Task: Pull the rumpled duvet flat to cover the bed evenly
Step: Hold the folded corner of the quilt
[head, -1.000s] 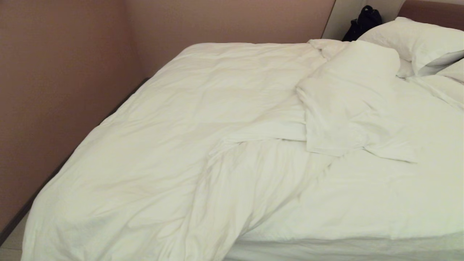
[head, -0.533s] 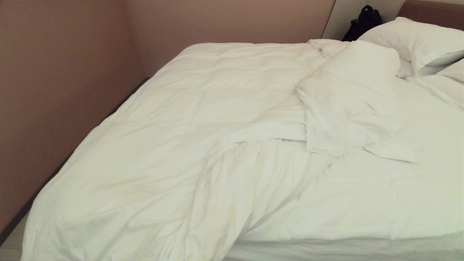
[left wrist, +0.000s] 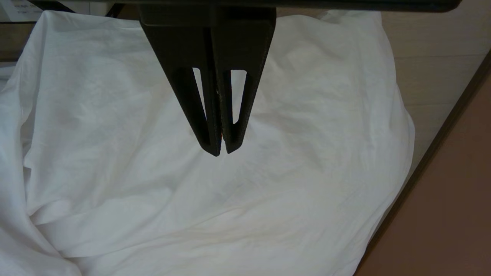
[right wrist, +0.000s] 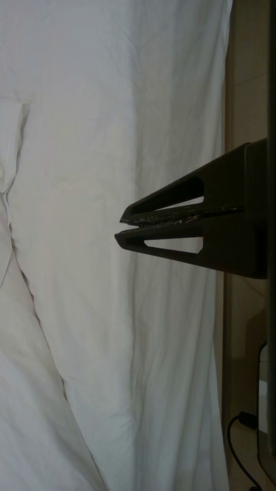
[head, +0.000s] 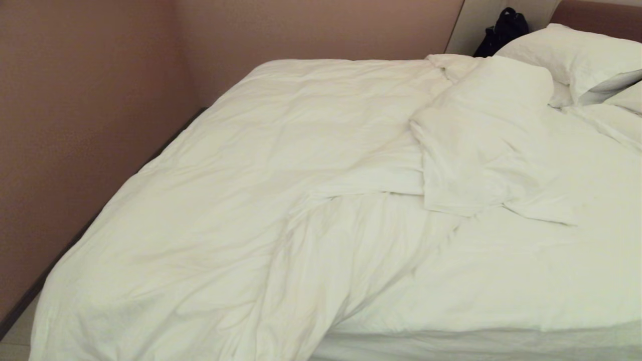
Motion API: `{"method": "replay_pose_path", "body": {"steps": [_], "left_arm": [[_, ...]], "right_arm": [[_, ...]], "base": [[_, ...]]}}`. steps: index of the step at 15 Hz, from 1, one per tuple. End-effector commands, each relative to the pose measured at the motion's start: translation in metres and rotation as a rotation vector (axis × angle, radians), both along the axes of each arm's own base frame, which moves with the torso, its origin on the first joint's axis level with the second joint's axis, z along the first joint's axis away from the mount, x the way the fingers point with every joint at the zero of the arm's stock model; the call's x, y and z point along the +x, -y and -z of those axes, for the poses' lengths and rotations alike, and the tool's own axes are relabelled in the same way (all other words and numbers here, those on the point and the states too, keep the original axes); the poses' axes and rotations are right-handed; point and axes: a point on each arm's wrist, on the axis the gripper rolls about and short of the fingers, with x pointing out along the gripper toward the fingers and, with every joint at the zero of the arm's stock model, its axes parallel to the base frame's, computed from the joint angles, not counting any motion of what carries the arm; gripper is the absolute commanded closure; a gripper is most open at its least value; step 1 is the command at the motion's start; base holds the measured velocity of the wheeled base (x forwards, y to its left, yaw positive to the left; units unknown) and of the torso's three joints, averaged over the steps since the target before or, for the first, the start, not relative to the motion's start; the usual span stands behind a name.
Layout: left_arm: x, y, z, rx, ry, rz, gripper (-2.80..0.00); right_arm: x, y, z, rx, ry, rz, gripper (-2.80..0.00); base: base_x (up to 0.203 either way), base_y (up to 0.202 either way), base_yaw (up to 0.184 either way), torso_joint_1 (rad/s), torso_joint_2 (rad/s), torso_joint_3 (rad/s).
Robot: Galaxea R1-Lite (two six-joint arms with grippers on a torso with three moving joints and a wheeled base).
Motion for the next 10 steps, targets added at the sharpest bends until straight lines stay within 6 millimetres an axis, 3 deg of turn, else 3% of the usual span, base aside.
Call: {"method": "replay_pose_path", "body": {"steps": [1,10], "left_arm": [[0.0000,0.0000,0.0000,0.001,0.000,-0.001,0.00],[0.0000,0.0000,-0.0003,-0.007,0.003,0.003,0.00]], "right_arm": [[0.0000,0.0000,0.0000,0.000,0.001,0.000,0.00],[0.0000,0.0000,0.0000,0.000,0.001,0.000,0.00]], "base": [[0.000,0.000,0.000,0.000,0.00,0.000],[0.000,0.000,0.000,0.000,0.00,0.000]]}}
